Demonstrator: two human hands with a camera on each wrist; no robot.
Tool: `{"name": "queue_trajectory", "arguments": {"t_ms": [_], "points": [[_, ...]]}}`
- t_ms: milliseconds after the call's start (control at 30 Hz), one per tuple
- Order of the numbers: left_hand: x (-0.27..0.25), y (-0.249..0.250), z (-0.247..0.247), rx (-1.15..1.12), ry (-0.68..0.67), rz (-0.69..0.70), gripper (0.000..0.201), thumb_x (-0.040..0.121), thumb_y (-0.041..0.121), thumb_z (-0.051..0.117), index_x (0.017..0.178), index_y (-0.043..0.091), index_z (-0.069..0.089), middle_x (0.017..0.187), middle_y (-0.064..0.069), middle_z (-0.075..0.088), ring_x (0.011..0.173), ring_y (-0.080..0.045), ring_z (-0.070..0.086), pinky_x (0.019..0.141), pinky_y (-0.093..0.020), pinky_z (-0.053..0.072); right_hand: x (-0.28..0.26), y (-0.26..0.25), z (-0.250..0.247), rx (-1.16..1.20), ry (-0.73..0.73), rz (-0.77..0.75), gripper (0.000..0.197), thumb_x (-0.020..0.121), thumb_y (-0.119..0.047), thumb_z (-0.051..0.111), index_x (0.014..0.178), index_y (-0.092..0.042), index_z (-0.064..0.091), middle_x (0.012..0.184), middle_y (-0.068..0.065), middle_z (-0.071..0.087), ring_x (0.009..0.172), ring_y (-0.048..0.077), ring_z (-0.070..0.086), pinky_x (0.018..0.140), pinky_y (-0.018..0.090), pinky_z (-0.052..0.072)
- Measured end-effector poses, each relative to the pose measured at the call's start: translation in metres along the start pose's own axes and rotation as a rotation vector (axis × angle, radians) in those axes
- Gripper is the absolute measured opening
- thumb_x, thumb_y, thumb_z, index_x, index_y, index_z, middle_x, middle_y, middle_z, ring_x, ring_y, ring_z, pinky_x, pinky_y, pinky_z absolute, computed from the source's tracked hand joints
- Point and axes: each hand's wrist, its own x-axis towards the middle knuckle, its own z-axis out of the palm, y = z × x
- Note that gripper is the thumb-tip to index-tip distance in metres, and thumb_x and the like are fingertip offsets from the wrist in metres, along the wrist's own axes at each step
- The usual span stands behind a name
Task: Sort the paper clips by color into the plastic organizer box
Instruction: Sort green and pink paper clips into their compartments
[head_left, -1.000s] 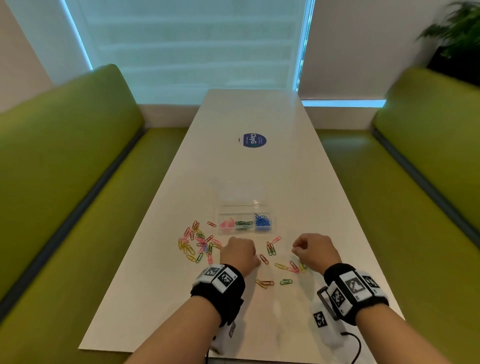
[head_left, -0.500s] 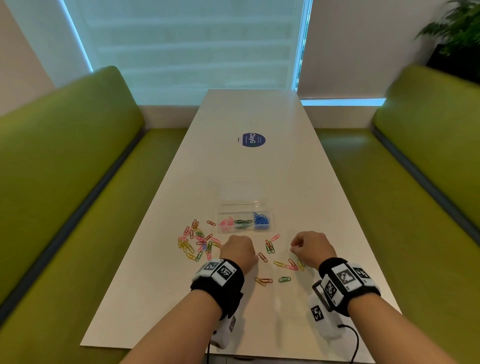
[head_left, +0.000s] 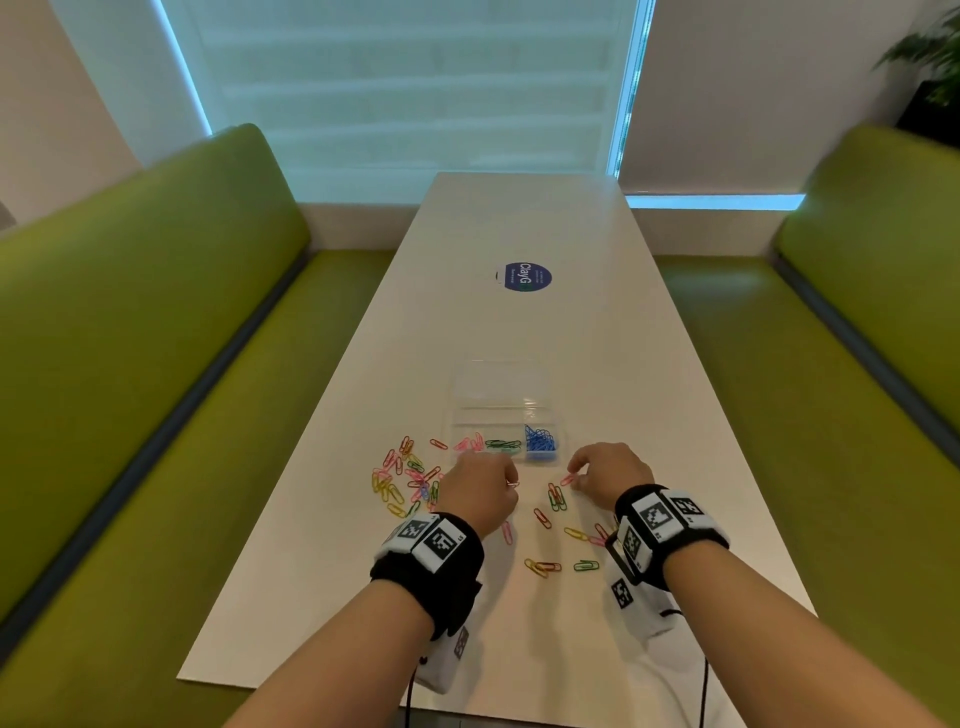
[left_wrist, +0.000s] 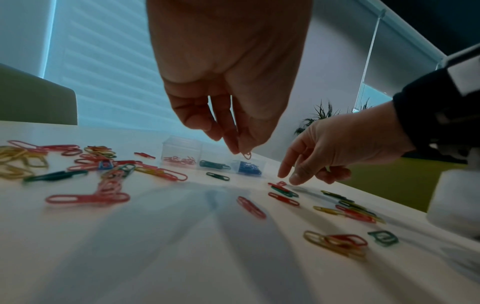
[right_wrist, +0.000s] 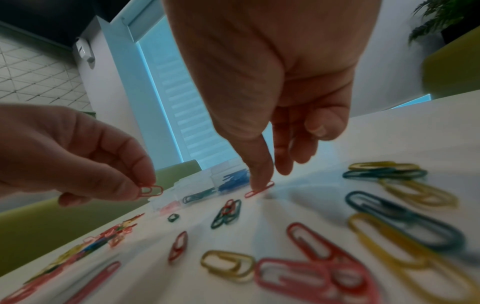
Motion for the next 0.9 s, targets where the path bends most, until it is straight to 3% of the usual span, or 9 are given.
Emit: {"name": "queue_trajectory", "arguments": {"t_ms": [233,400,600,733,900], "points": [[0.000,-0.006,0.000,0.014,0.024,0.008,0.024,0.093,0.018,0.048,0.109,0.020,0.066,0.115,0.001,0.066,0.116,-0.018,0.051,0.088,-0.032,0.047,0.002,-0.002,0.000,-0.050,-0.035,0.033,0.022,0.088,-0.030,0.062,0.107,-0.019,0.065,0.114,0.002,0.064,0.106,0.020,0.059,0.087,0.029,0.048],[0.003,-0.008,-0.002,-0.006,0.030,-0.008,0.021,0.094,0.021,0.051,0.108,0.021,0.066,0.111,0.000,0.067,0.107,-0.017,0.057,0.084,-0.030,0.048,0.001,-0.003,0.001,-0.062,-0.068,0.061,0.029,0.090,-0.034,0.057,0.106,-0.011,0.066,0.109,0.006,0.066,0.101,0.021,0.061,0.086,0.031,0.051],[0.021,-0.019,-0.026,-0.032,0.168,-0.119,0.027,0.094,0.016,0.046,0.110,0.020,0.067,0.110,-0.005,0.065,0.111,-0.020,0.052,0.087,-0.032,0.046,0.001,0.000,0.001,-0.001,-0.012,0.032,0.020,0.090,-0.031,0.059,0.098,-0.015,0.067,0.104,0.002,0.067,0.097,0.018,0.061,0.085,0.029,0.051],[0.036,-0.026,-0.034,-0.006,0.137,-0.153,0.032,0.094,0.012,0.044,0.116,0.019,0.065,0.114,-0.006,0.064,0.116,-0.020,0.050,0.089,-0.034,0.047,-0.001,-0.006,-0.001,0.021,0.033,-0.002,0.016,0.091,-0.027,0.057,0.097,-0.017,0.067,0.103,0.000,0.067,0.093,0.015,0.060,0.082,0.028,0.050],[0.041,-0.033,-0.030,-0.033,0.097,-0.188,0.034,0.094,0.014,0.044,0.121,0.024,0.062,0.121,-0.009,0.057,0.107,-0.022,0.058,0.092,-0.033,0.047,-0.002,-0.021,-0.002,0.031,0.067,-0.056,0.016,0.090,-0.023,0.052,0.093,-0.017,0.067,0.099,0.000,0.068,0.092,0.017,0.062,0.078,0.028,0.050]]}}
